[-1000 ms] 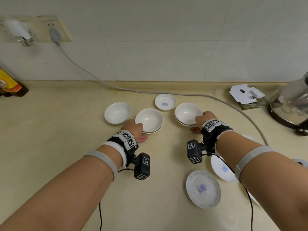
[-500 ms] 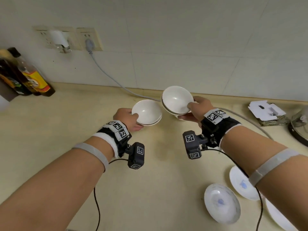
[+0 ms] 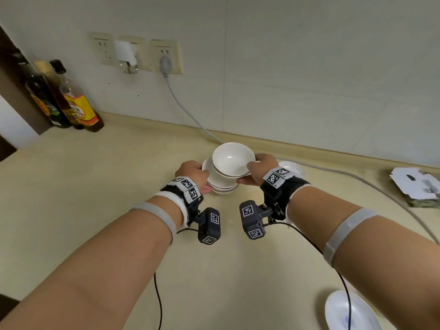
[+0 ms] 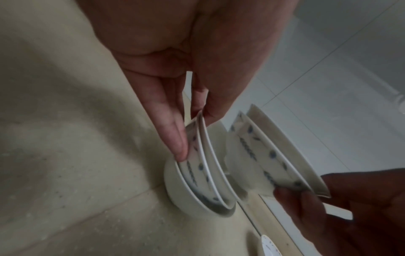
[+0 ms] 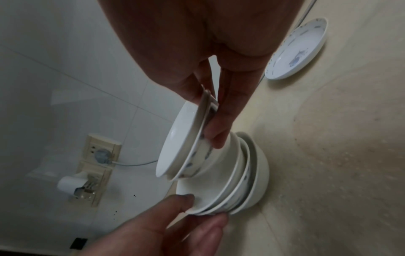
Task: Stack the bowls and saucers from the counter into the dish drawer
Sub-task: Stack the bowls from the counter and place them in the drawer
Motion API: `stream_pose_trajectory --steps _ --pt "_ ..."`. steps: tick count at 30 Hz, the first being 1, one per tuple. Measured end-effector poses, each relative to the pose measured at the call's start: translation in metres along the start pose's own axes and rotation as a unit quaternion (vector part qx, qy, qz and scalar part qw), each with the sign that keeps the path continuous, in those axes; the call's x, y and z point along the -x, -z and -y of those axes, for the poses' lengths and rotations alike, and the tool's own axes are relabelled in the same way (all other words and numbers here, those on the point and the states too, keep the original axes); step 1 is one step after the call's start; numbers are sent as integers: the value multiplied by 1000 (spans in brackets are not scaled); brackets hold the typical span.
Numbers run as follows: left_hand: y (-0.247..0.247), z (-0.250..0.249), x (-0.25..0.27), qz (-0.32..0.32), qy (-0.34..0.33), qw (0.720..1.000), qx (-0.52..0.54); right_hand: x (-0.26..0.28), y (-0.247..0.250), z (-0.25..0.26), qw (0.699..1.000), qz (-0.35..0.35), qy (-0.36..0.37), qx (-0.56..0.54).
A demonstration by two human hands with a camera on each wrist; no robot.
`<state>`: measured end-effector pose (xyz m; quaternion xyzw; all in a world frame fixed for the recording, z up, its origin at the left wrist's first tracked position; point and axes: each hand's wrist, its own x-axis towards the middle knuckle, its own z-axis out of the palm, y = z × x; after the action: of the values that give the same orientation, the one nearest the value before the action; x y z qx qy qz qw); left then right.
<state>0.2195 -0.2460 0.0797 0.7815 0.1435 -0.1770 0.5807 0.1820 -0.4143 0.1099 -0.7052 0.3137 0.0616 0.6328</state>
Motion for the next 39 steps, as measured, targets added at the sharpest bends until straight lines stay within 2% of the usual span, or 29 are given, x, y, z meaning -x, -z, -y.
stream_pose_trajectory --steps 12,19,25,27,31,35,39 --pt "-9 21 -16 16 25 996 79 -13 -21 -17 999 -19 -10 25" --pt "-17 28 -14 13 13 993 119 -16 -22 -20 999 -9 -17 28" --pt "-14 25 -23 -10 5 999 38 -22 -30 -25 999 -17 -3 29" --pt "-15 25 -27 9 5 1000 26 -22 -30 -27 999 -18 -2 36" --pt "-18 26 -26 91 42 991 88 -26 -30 -28 998 -1 -4 59" --pt "-22 30 -26 93 43 984 149 -29 -30 -32 995 60 -79 15" --pt "-18 35 -14 89 30 980 175 -23 -33 -41 993 70 -87 -39"
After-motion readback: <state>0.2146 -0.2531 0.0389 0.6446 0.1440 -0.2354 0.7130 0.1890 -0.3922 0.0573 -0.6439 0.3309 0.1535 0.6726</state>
